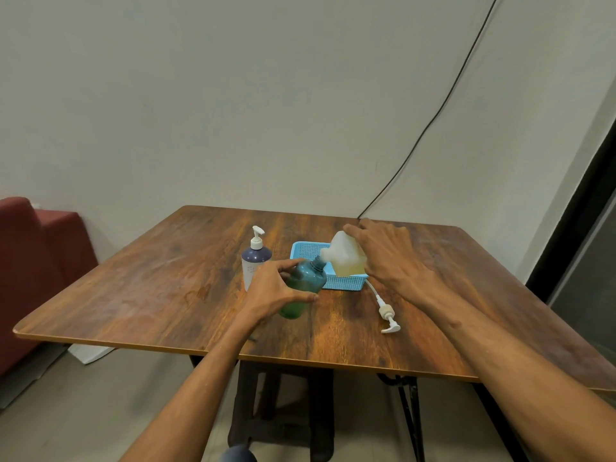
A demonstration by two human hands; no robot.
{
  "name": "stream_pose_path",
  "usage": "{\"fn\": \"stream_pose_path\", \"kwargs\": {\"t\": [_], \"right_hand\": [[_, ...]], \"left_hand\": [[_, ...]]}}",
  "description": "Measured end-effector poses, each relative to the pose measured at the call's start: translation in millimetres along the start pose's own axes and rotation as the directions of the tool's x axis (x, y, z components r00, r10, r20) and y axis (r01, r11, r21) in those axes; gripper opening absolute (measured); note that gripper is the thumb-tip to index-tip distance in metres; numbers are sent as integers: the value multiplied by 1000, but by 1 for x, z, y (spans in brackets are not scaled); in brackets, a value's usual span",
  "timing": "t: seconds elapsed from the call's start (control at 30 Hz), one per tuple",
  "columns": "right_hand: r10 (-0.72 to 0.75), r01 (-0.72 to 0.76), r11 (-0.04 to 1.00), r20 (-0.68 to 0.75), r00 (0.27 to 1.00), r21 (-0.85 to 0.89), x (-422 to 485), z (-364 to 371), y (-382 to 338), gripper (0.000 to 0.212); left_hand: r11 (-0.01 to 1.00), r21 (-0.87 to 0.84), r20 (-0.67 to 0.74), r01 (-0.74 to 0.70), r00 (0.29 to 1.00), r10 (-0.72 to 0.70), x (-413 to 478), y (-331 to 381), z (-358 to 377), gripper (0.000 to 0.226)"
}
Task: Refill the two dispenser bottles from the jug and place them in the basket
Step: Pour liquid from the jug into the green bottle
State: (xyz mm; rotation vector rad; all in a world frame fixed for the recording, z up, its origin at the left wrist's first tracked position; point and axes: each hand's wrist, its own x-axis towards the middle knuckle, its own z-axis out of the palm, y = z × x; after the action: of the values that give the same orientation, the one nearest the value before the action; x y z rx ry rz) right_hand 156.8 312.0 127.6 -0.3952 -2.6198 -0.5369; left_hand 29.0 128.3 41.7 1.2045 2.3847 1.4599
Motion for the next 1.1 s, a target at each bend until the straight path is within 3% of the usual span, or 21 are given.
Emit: {"fn": "stream_pose_path", "kwargs": {"t": [1.1], "right_hand": [[-12, 12, 1000, -8, 1000, -13, 1, 6, 2, 69]], "left_hand": [[1000, -14, 6, 3, 1000, -2, -3, 3, 2, 77]]}}
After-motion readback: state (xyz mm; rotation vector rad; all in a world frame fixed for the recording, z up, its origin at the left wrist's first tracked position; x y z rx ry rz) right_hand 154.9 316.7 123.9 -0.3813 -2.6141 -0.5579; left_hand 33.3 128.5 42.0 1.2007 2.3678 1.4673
